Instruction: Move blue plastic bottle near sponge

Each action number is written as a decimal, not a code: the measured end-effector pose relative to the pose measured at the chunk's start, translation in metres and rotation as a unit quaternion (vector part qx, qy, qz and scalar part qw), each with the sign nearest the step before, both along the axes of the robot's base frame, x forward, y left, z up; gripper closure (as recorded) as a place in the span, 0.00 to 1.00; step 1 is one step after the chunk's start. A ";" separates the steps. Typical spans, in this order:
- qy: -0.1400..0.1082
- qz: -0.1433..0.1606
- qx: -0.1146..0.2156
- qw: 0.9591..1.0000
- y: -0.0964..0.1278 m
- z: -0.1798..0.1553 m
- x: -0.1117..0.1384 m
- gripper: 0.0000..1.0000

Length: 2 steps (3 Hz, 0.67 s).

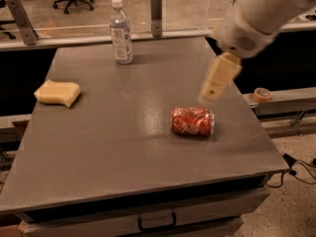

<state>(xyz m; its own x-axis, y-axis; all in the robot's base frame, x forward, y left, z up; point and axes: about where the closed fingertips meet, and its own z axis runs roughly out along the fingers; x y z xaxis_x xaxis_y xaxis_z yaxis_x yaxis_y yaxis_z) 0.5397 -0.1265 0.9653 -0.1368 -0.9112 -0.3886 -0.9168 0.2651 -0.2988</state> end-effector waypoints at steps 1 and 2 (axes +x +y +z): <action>-0.051 0.020 0.069 0.996 0.066 0.005 0.085 0.00; -0.096 0.017 0.114 0.989 0.114 0.017 0.148 0.00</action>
Offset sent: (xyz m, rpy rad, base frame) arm 0.2229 0.1679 0.0364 0.3397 -0.3052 0.0126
